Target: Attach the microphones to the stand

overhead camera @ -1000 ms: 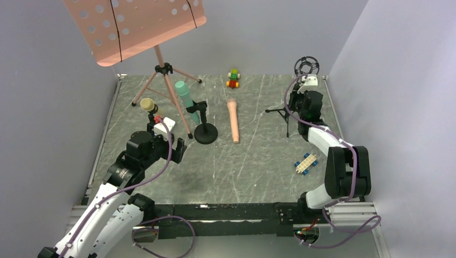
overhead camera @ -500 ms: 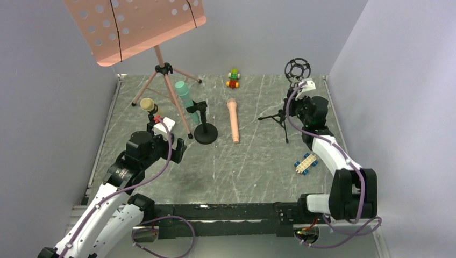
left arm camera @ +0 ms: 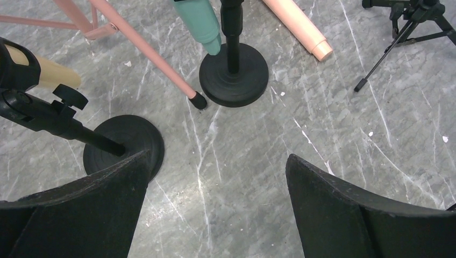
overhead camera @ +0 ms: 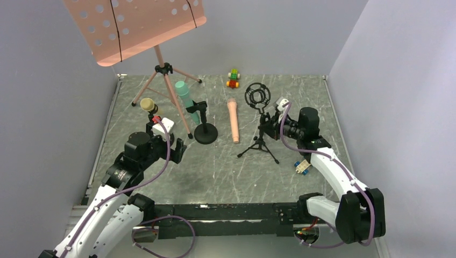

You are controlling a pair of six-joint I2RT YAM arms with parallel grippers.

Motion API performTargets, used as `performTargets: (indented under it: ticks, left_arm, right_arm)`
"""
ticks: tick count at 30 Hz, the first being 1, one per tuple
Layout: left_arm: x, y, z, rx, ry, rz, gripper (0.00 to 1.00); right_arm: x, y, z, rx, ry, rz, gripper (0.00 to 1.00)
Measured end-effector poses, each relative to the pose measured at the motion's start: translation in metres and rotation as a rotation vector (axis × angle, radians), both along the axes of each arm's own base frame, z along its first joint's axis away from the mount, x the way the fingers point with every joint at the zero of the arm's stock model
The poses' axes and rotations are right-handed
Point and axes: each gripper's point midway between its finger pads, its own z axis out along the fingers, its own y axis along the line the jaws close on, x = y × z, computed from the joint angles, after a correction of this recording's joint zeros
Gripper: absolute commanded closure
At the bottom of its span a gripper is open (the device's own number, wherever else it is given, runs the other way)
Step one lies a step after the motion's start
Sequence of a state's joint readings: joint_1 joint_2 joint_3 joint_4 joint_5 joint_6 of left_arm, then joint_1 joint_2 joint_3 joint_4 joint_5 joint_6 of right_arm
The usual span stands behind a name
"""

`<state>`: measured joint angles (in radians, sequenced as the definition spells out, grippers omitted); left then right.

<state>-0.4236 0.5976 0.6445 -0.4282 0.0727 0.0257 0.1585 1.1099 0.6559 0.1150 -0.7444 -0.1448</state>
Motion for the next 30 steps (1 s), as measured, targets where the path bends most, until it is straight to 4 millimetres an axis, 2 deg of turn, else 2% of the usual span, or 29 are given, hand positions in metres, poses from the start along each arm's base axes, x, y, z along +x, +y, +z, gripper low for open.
performTargets:
  ticks: [5, 11, 16, 24, 25, 26, 30]
  left_arm:
    - [0.000, -0.001, 0.000, -0.002, 0.002, -0.005, 0.01]
    - [0.000, -0.001, -0.001, -0.004, 0.003, -0.008, 0.01]
    - [0.000, -0.002, -0.001, -0.006, 0.007, -0.011, 0.01]
    - [-0.001, -0.006, 0.000, -0.018, 0.007, -0.031, 0.01]
    - [-0.001, -0.006, 0.000, -0.021, 0.004, -0.033, 0.01]
    - [-0.001, -0.007, 0.001, -0.025, 0.001, -0.038, 0.01]
    - [-0.004, -0.013, 0.006, -0.048, -0.012, -0.070, 0.01]
  right_arm:
    - [-0.017, 0.007, -0.004, -0.036, -0.042, 0.093, 0.99]
    - [-0.028, 0.004, -0.006, -0.097, -0.091, 0.139, 0.87]
    - [-0.033, -0.001, -0.004, -0.135, -0.123, 0.140, 0.63]
    - [-0.037, -0.014, -0.019, -0.194, -0.090, 0.124, 0.37]
    - [-0.038, -0.015, -0.021, -0.196, -0.083, 0.122, 0.15]
    - [-0.038, -0.018, -0.022, -0.199, -0.076, 0.117, 0.01]
    - [-0.037, -0.038, -0.027, -0.221, -0.039, 0.079, 0.00]
